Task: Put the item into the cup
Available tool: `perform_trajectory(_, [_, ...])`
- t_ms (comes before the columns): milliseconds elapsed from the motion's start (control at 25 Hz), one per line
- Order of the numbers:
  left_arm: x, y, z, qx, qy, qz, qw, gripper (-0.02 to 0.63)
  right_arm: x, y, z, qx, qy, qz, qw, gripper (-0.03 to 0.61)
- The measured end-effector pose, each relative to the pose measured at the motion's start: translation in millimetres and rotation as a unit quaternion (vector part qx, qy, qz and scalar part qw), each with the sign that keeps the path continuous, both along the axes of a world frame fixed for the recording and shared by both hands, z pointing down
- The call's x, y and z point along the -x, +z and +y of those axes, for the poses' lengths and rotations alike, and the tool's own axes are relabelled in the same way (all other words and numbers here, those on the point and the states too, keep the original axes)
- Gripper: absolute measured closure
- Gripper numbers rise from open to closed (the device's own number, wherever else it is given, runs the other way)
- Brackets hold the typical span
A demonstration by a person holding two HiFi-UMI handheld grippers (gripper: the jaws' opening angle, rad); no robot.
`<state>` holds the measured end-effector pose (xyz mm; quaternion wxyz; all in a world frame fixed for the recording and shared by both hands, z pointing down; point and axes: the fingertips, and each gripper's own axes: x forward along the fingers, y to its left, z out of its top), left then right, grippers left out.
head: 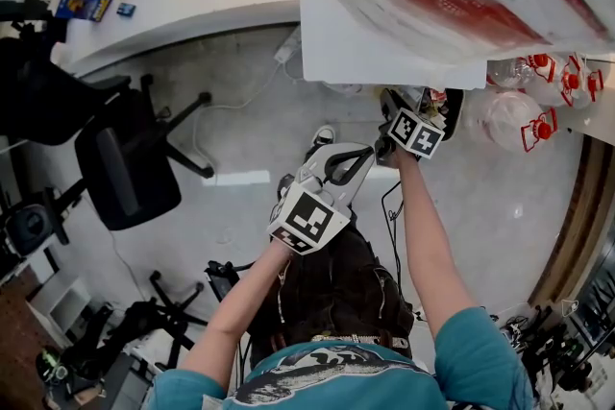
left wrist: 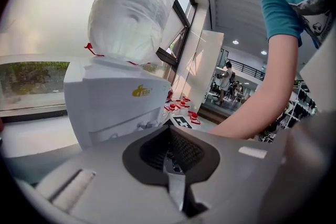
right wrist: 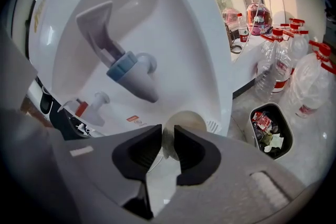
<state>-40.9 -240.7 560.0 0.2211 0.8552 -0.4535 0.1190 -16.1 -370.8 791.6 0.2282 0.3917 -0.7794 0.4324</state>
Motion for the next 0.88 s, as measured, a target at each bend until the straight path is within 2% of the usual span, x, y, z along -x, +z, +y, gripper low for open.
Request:
perform_trajectory(400, [3,0,2,0.0,-0.008,0.001,1.0,0.614,7,-6,3,-0.006,-0.009,-0.023,1.0,0.468])
perform_trajectory(880, [5,-7,1,-0.005,-0.014,-0.006,0.9999,0.614,0,-35,18,-0.019,-0.031,-0.038,0.999,0.477])
